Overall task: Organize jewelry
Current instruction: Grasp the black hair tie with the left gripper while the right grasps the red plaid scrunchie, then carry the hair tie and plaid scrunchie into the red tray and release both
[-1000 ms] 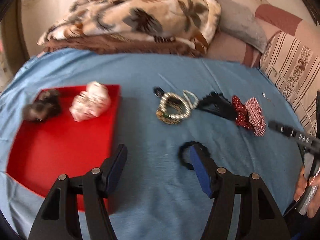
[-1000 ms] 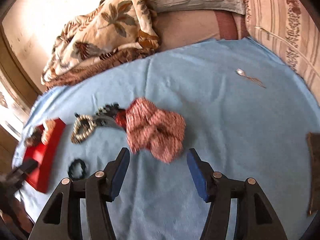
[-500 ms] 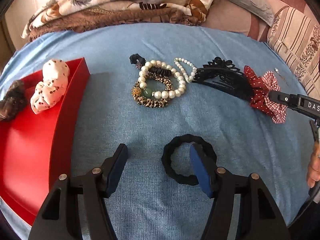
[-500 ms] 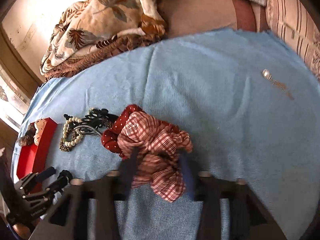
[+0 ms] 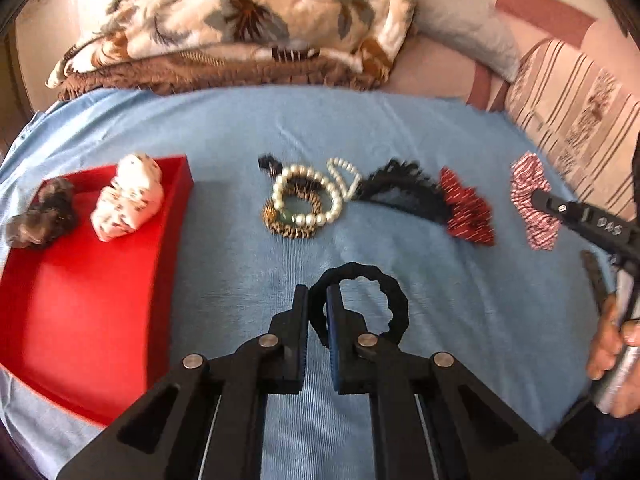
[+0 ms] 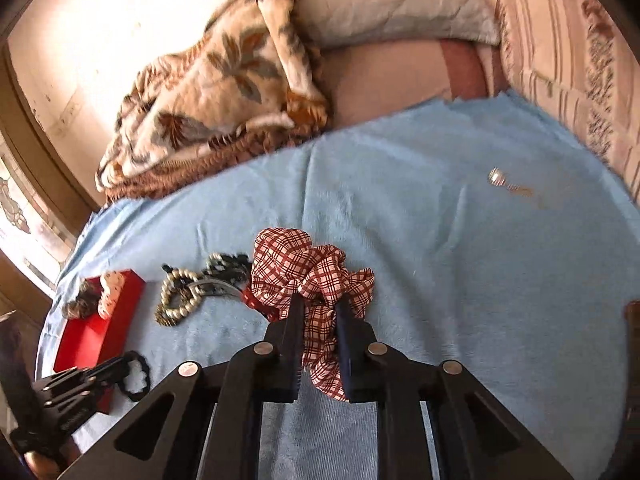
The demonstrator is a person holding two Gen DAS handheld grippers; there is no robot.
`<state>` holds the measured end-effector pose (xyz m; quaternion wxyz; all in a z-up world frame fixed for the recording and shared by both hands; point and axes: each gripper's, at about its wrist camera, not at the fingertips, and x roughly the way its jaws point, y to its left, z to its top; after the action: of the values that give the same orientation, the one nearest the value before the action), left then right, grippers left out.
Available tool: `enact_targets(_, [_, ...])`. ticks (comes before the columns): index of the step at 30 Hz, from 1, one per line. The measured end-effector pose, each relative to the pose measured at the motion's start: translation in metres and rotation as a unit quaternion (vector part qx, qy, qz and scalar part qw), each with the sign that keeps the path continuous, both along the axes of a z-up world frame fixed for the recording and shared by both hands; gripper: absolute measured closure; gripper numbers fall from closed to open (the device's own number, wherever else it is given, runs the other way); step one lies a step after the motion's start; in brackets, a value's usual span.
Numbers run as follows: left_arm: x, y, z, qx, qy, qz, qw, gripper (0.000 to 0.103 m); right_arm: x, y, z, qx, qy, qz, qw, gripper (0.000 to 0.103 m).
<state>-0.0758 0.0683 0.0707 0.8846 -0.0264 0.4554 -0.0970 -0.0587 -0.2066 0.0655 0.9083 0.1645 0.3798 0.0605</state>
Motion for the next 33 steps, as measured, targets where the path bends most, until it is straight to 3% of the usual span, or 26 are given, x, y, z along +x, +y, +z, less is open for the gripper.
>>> enact_targets(5, [-0.02,0.02,0.026,-0.014,-0.025,0.009,0.9996,0.095,-0.015,0.011,0.007,0.007,-0.014,0.014,1.0,0.087])
enact_targets(10, [-0.031,0.053,0.032,0.013,-0.041,0.044,0.9981,0.095,-0.029,0.026,0.0,0.008,-0.006,0.03,1.0,0.087])
enact_targets(18, [-0.04,0.149,0.029,0.042,-0.031,0.149,0.9875,0.094,-0.052,0.062,-0.007,0.01,0.016,0.06,0.998,0.087])
enact_targets(24, [-0.04,0.218,0.016,0.071,0.007,0.224,0.972,0.094,-0.052,0.134,0.0,0.037,0.033,0.134,0.99,0.087])
enact_targets(29, [-0.042,0.255,-0.002,0.065,0.028,0.267,0.961,0.094,-0.038,0.225,0.01,0.06,0.049,0.217,0.973,0.087])
enact_targets(33, [-0.042,0.274,-0.012,0.049,0.035,0.281,0.9578,0.094,-0.027,0.291,0.009,0.05,0.06,0.261,0.962,0.087])
